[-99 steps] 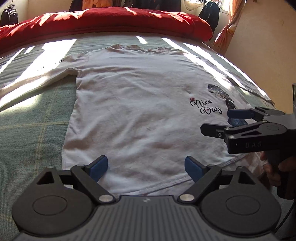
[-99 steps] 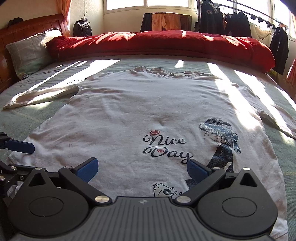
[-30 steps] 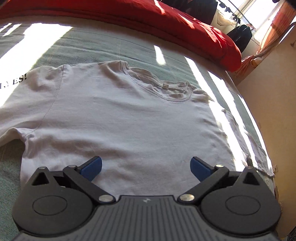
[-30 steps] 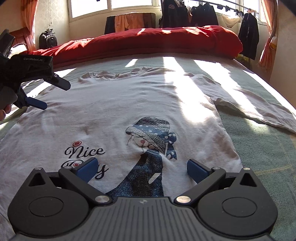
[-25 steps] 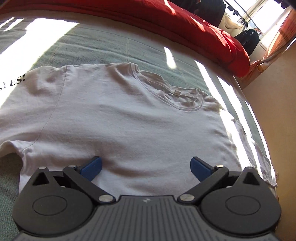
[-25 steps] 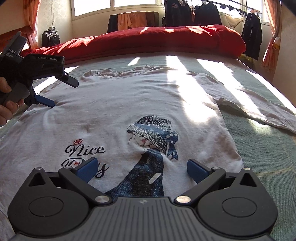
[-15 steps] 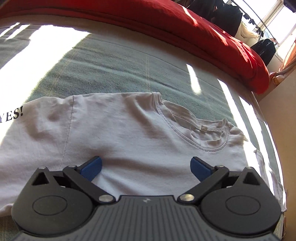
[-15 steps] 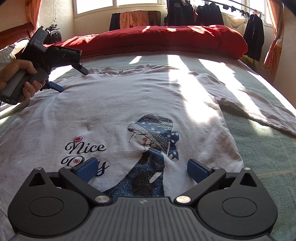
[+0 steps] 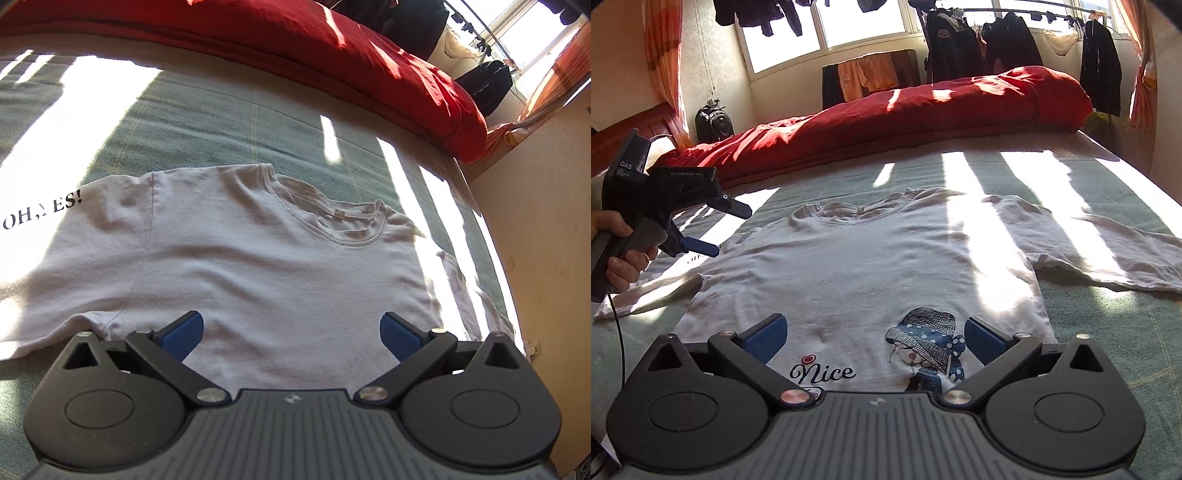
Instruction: Fold clothes
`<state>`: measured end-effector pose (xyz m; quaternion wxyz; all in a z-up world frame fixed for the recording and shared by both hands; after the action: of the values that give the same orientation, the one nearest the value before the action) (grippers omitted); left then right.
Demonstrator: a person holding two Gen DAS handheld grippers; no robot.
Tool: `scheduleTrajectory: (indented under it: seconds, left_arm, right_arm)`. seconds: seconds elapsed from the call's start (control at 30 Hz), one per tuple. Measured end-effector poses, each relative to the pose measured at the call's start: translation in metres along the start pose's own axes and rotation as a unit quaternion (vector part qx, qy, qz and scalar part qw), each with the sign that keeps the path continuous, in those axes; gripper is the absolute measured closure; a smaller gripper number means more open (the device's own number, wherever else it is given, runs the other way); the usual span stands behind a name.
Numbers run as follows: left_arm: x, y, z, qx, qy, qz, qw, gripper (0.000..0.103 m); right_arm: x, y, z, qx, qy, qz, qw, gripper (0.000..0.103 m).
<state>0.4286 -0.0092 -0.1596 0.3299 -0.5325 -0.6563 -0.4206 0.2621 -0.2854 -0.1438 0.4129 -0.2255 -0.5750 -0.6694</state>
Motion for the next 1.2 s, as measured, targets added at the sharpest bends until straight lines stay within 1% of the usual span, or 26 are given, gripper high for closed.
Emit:
scheduleTrajectory:
  seconds: [0.07,0.1,0.2,0.23,0.3,0.37,0.47,0.57,0.67,0.73,0.87,1.0,1.1,1.2]
  left_arm:
    - [-0.003,0.004,-0.002,-0.001,0.010,0.007,0.9999,0.002]
    - [-0.006,0.008,-0.003,0.000,0.007,0.010,0.9999,0.002]
    - [-0.016,0.022,-0.006,0.005,-0.001,0.017,0.9998,0.002]
    - [-0.021,0.030,-0.007,0.003,-0.002,0.016,0.9999,0.002]
    - [-0.031,0.045,-0.011,0.001,-0.007,0.019,0.9998,0.002]
    - [-0.043,0.059,-0.014,0.004,-0.016,0.024,0.9996,0.002]
    - [-0.064,0.075,-0.017,0.007,-0.034,0.035,0.9988,0.002]
    - [-0.084,0.088,-0.016,-0.006,-0.022,0.039,0.9990,0.002]
    - [-0.100,0.104,-0.008,-0.004,-0.013,0.038,0.9992,0.002]
    - [-0.105,0.116,-0.003,-0.004,-0.015,0.032,0.9994,0.002]
    - [-0.111,0.141,0.006,-0.004,-0.020,0.009,0.9998,0.002]
    - [-0.116,0.162,0.010,0.000,-0.026,-0.012,0.9996,0.002]
    - [-0.112,0.171,0.007,-0.006,-0.017,-0.034,0.9992,0.002]
    - [-0.101,0.165,0.004,-0.005,-0.028,-0.036,0.9989,0.002]
  right_arm:
    - [-0.005,0.021,0.000,0.008,0.028,0.028,0.999,0.000]
    - [-0.010,0.033,-0.001,0.012,0.040,0.046,0.998,0.000]
    - [-0.028,0.069,-0.004,0.045,0.020,0.080,0.996,0.000]
    - [-0.036,0.081,-0.008,0.057,0.005,0.088,0.995,0.000]
    - [-0.056,0.101,-0.015,0.073,-0.011,0.106,0.992,0.000]
    - [-0.086,0.118,-0.030,0.080,-0.031,0.134,0.987,0.000]
    - [-0.130,0.127,-0.057,0.053,-0.048,0.164,0.984,0.000]
    - [-0.165,0.123,-0.070,0.051,-0.054,0.192,0.979,0.000]
    - [-0.185,0.126,-0.070,0.083,-0.074,0.185,0.976,0.000]
    - [-0.192,0.134,-0.067,0.098,-0.078,0.179,0.976,0.000]
    - [-0.208,0.150,-0.064,0.116,-0.076,0.169,0.976,0.000]
    - [-0.220,0.164,-0.068,0.115,-0.070,0.149,0.980,0.000]
    - [-0.226,0.172,-0.069,0.117,-0.071,0.126,0.983,0.000]
    - [-0.226,0.177,-0.068,0.121,-0.076,0.108,0.984,0.000]
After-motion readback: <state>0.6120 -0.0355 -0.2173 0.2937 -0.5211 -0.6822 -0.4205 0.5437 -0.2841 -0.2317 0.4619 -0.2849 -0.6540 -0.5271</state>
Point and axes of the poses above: each gripper's, at about its wrist camera, not at the fingertips, and x roughly against the way its jaws point, z to its left, y to its top, the point moved 8 cm from there along -x, roughly the way its jaws point, and after that the axes turned 15 degrees about z, right-handed, at the moved point
